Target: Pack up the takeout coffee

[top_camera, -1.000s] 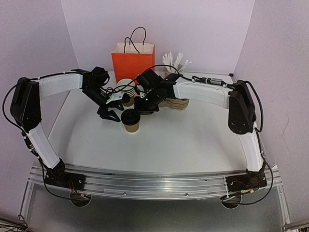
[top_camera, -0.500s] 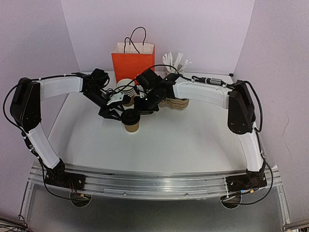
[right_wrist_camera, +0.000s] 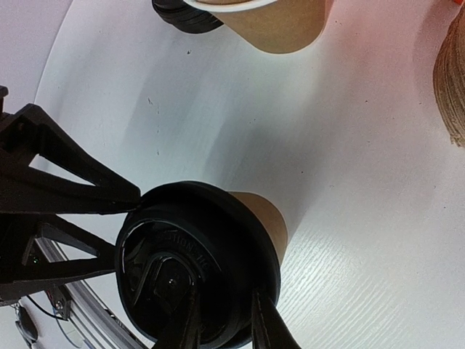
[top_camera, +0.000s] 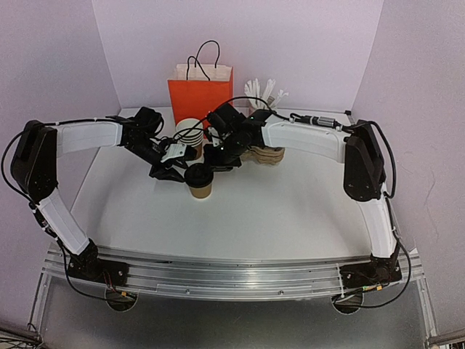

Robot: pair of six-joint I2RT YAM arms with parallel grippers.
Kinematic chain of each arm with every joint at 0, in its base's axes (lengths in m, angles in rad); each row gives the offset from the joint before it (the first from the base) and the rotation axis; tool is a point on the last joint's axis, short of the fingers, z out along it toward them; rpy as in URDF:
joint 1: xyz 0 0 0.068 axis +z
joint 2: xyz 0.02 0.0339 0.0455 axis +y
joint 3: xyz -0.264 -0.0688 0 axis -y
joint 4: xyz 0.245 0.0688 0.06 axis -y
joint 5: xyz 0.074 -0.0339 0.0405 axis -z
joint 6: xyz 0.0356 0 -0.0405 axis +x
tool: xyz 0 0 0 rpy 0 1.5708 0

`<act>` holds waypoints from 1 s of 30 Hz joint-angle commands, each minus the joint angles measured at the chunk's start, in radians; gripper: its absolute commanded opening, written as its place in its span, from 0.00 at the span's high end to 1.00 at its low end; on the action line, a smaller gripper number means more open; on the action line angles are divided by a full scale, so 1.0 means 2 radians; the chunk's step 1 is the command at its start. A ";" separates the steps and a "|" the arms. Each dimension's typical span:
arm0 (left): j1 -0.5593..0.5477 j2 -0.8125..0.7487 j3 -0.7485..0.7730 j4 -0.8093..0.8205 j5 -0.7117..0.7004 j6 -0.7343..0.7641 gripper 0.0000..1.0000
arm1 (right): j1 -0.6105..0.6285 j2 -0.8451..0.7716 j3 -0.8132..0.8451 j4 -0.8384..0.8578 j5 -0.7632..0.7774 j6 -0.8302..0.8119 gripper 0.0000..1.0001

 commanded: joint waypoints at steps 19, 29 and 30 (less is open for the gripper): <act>-0.038 -0.038 -0.111 0.190 -0.072 0.025 0.51 | 0.010 -0.001 -0.024 -0.006 0.049 -0.002 0.79; -0.015 -0.099 -0.185 0.285 -0.078 0.061 0.52 | 0.011 -0.006 -0.018 -0.007 0.051 -0.003 0.79; -0.014 -0.105 -0.190 0.297 -0.079 0.056 0.52 | 0.011 -0.005 -0.016 -0.007 0.051 -0.002 0.79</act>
